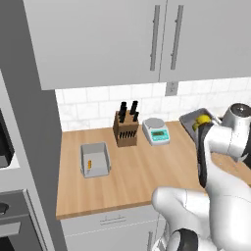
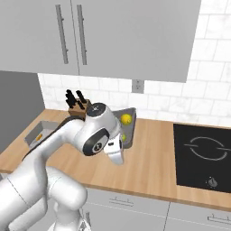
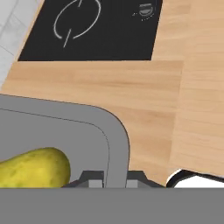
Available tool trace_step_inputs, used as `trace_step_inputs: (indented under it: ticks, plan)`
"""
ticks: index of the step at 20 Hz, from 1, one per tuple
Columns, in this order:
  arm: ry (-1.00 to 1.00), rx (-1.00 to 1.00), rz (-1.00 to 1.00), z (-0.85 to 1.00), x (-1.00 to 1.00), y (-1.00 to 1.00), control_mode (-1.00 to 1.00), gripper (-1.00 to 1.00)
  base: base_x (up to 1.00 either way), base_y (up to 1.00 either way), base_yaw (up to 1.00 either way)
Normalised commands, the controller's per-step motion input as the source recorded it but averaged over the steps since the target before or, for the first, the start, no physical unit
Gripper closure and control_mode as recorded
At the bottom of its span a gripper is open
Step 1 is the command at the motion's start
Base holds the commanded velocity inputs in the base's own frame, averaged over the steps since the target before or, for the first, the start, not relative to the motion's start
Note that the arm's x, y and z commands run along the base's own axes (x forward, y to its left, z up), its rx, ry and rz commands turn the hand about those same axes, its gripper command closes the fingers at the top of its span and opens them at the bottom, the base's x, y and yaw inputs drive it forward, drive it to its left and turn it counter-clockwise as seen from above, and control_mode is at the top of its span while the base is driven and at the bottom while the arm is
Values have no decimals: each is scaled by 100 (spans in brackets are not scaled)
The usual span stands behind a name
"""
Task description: Take the meat container that has the shrimp and place it on the second highest rack of the freezer. Then take the vegetable container that has the lemon and cucumber and place it on the highest rack of the freezer.
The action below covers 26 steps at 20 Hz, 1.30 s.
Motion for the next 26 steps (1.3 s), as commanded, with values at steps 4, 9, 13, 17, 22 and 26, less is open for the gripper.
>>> trace_step_inputs:
  ticks: [4,9,13,17,22,26]
  plan:
    - [2,1,-18,42,-22,59,-100,100,0,0,0]
    - [-4,18,-29,41,-4,61,-100,100,0,0,0]
    - [-6,27,-28,38,0,60,-100,100,0,0,0]
    - [-3,31,-7,18,-16,46,-100,100,0,0,0]
    - [-15,11,17,-3,-38,45,-100,100,0,0,0]
    - [-27,1,23,-15,-21,51,-100,100,0,0,0]
